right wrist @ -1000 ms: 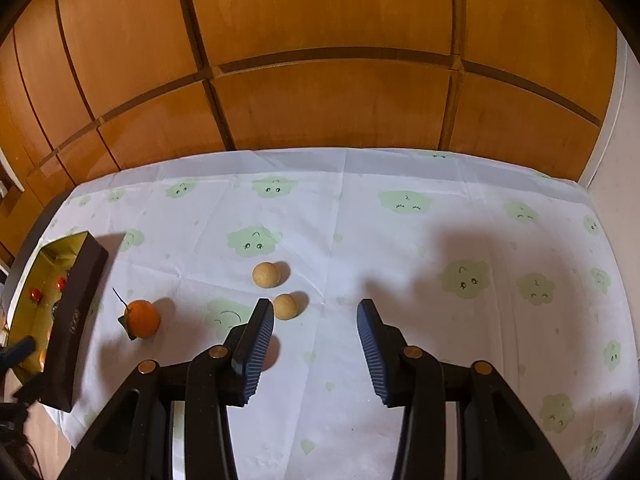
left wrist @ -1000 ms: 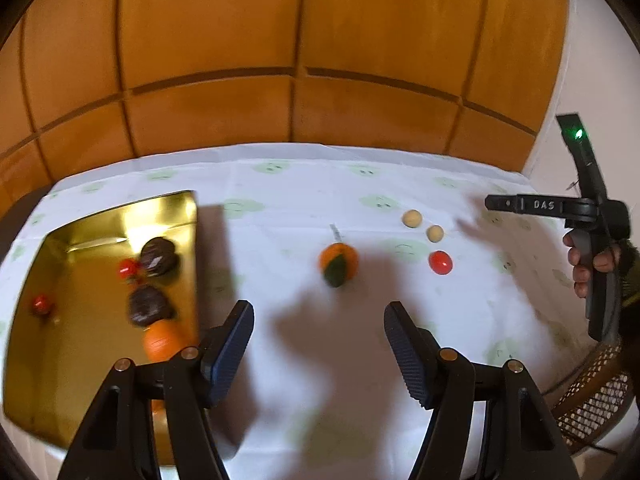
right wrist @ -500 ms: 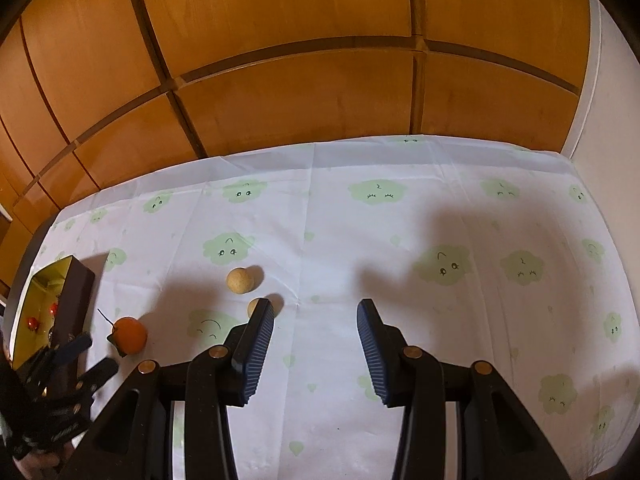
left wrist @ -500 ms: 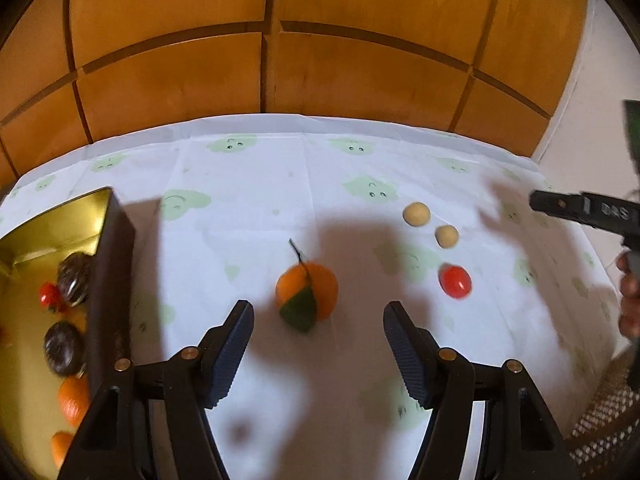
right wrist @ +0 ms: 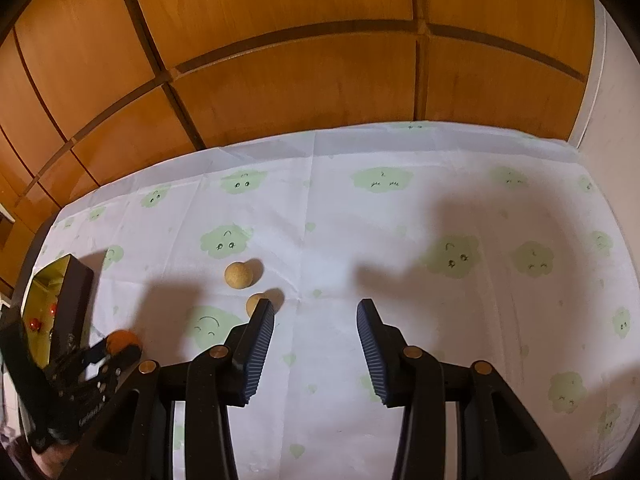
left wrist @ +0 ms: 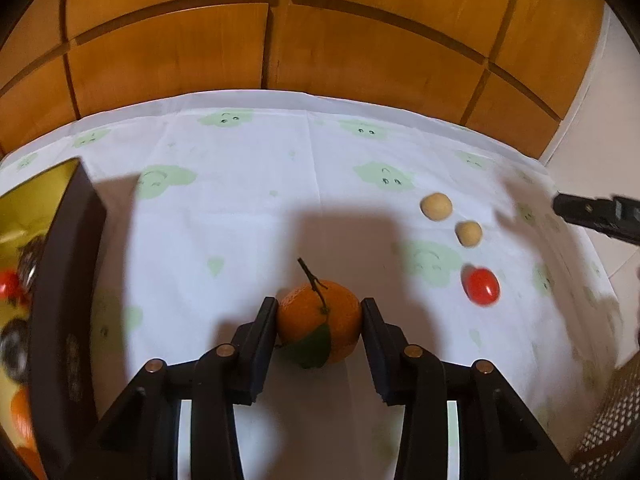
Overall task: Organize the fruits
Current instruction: 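Reach the left tool to the leafy tangerine and close on it, then lift the leafy tangerine with the left tool while the right tool grasps a beige ball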
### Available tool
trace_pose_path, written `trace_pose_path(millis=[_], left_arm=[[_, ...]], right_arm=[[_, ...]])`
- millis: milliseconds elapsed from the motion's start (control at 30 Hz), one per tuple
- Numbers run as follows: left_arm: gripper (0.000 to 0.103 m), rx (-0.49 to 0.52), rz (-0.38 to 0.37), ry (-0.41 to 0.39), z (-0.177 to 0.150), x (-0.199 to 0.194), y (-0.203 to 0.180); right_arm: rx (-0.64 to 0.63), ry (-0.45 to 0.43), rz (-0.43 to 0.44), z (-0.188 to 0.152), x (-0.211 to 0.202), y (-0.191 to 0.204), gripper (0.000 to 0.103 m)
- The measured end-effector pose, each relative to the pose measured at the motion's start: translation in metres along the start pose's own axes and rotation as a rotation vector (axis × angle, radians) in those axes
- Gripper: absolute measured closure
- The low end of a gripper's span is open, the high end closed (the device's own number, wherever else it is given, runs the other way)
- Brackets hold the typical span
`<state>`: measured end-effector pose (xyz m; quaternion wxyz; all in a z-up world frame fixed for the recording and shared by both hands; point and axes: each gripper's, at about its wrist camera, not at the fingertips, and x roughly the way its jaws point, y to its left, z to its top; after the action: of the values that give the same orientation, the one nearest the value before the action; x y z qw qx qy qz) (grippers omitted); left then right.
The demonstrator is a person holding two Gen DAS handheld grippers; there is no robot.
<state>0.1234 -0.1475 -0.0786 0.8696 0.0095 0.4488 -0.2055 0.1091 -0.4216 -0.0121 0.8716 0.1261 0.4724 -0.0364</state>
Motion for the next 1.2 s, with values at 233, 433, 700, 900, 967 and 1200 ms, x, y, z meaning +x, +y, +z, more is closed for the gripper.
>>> trace_pose_path(millis=[233,433,700,900,967,1200], left_arm=[[0.061,0.016,0.007,-0.06,-0.045,-0.027,-0.003],[0.061,0.058,0.035,-0.108,-0.055,-0.021,-0.007],[0.061,0.057,0.026,-0.13,-0.059,-0.022,-0.005],[0.061,0.054,0.021,-0.134,-0.059,-0.022,-0.004],[0.061,0.053,0.02,-0.135,-0.059,-0.021,-0.004],[0.06,0.064,0.033,-0.136,-0.06,-0.021,-0.006]], right_arm=[[0.017,0.066,0.053,-0.005,0.014,0.003,0.063],[0.096,0.107,0.118,-0.007,0.023,0.001,0.067],[0.081,0.158,0.13,0.004,0.046,0.021,0.067],[0.054,0.165,0.118,0.008,0.065,0.031,0.067],[0.045,0.159,0.113,0.009,0.07,0.032,0.067],[0.008,0.149,0.105,0.012,0.075,0.038,0.067]])
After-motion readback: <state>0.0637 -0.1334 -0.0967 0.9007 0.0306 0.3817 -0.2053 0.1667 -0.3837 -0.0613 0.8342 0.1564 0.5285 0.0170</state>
